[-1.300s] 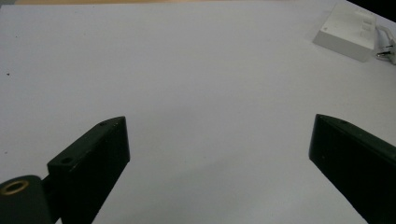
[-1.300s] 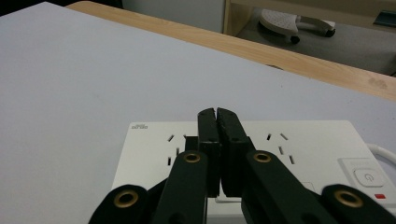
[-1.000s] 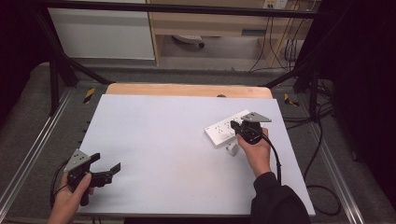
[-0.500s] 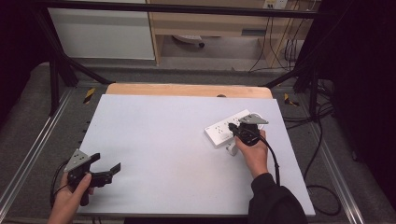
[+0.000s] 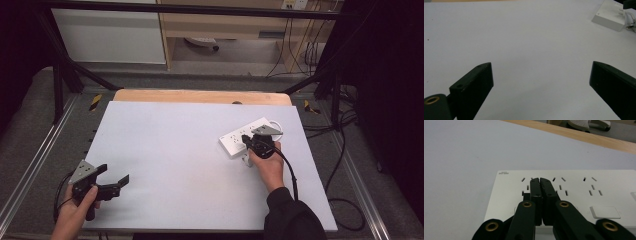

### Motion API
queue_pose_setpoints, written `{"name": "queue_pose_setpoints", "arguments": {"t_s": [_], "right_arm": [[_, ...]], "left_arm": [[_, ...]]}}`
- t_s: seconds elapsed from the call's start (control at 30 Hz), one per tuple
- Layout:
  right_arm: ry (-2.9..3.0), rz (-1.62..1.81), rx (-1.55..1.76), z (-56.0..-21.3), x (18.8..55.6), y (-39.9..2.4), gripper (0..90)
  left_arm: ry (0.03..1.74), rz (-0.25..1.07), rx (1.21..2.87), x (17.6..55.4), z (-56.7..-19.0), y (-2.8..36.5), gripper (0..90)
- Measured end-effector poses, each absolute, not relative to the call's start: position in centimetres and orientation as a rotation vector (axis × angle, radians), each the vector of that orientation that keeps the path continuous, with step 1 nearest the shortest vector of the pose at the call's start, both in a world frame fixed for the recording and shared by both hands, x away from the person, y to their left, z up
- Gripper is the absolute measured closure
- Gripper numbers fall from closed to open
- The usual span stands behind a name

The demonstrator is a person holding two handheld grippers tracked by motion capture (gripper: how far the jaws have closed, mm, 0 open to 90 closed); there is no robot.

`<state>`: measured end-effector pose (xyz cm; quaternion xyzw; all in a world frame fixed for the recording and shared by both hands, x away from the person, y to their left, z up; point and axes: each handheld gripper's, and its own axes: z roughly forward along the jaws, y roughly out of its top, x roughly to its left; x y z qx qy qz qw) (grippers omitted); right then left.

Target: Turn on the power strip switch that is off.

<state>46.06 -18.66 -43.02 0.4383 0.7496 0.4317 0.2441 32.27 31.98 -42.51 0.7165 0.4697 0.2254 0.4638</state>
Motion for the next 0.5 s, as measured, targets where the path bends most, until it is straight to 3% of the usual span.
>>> {"name": "queue_pose_setpoints", "arguments": {"t_s": [0.5], "right_arm": [[2.060,1.160,1.212,-43.78,46.21,-18.70,89.4]], "left_arm": [[1.157,0.553,1.763,32.30,-42.55,32.04,5.2]]}}
